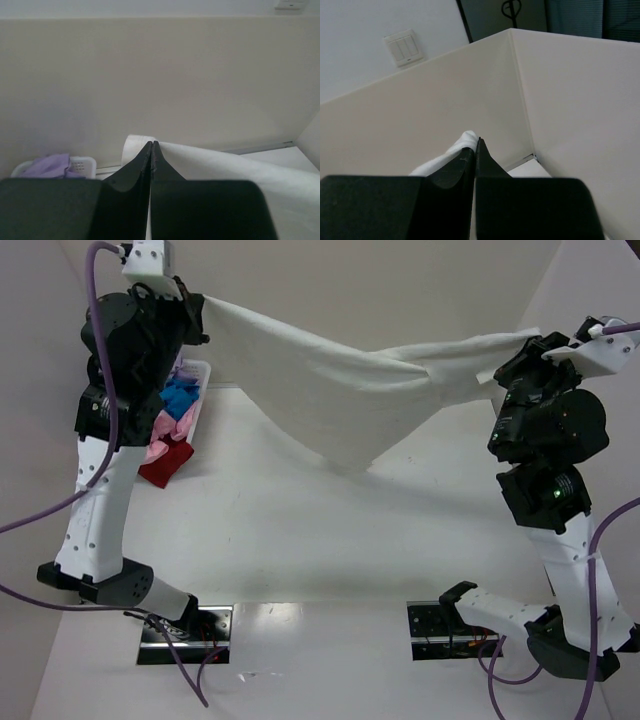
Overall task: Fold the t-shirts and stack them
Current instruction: Flatten out the tshirt
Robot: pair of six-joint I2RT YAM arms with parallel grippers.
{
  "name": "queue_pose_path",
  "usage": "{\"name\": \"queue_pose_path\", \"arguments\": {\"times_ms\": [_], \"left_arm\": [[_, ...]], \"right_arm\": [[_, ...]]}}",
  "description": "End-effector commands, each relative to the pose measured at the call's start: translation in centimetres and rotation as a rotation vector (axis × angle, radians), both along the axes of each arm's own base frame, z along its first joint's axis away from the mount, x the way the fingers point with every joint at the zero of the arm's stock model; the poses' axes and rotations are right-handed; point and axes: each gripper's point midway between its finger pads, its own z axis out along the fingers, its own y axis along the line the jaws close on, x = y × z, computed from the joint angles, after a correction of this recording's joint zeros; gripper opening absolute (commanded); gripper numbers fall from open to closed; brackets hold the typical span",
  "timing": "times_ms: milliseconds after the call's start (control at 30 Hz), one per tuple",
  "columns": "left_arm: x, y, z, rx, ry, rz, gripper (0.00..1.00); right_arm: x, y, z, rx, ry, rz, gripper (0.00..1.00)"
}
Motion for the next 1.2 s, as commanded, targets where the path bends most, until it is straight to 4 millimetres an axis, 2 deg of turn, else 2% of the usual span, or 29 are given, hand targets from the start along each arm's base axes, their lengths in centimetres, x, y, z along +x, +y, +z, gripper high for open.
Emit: {"name": "queue_pose_path", "arguments": {"times_ms": [0, 133, 333, 567, 667, 767, 833, 867, 1033, 1167], "left_arm": [[-2.0, 3.4, 1.6, 0.030, -0.030, 0.146, 0.00], [-4.2, 4.9, 3.2, 0.006, -0.070, 0.189, 0.00], [-6.2, 7.1, 2.2, -0.002, -0.062, 0.281, 0.00], [-6.2, 7.0, 0.2, -0.006, -0.030, 0.278, 0.00], [-6.7, 7.1, 0.0, -0.015, -0.031, 0.276, 0.00], [-6.2, 6.6, -1.4, -0.007, 0.000, 0.254, 0.00], [-6.6, 6.4, -1.8, -0.013, 0.005, 0.238, 0.00], [-6.0, 6.2, -3.3, -0.009, 0.042, 0.237, 0.00], [-6.8, 5.6, -5.0, -0.010, 0.074, 0.192, 0.00], [-8.0, 5.8, -5.1, -0.008, 0.075, 0.183, 0.00]], "right_arm": [[-1.4, -1.6, 1.6, 0.074, -0.059, -0.071, 0.00], [-1.3, -2.2, 0.3, 0.103, -0.019, -0.133, 0.00], [-1.4, -3.0, -1.0, 0.157, 0.009, -0.200, 0.00], [-0.7, -2.1, -1.3, 0.193, -0.011, -0.153, 0.00], [-0.2, -1.4, -1.5, 0.195, -0.010, -0.111, 0.00], [-0.1, -0.4, -1.2, 0.214, -0.041, -0.020, 0.00], [0.0, 0.3, -1.3, 0.210, -0.043, 0.030, 0.00], [0.1, 0.9, -1.3, 0.199, -0.043, 0.070, 0.00], [0.2, 1.2, -1.8, 0.172, -0.009, 0.089, 0.00], [-2.8, -0.2, 0.1, 0.201, -0.085, 0.116, 0.00]]}}
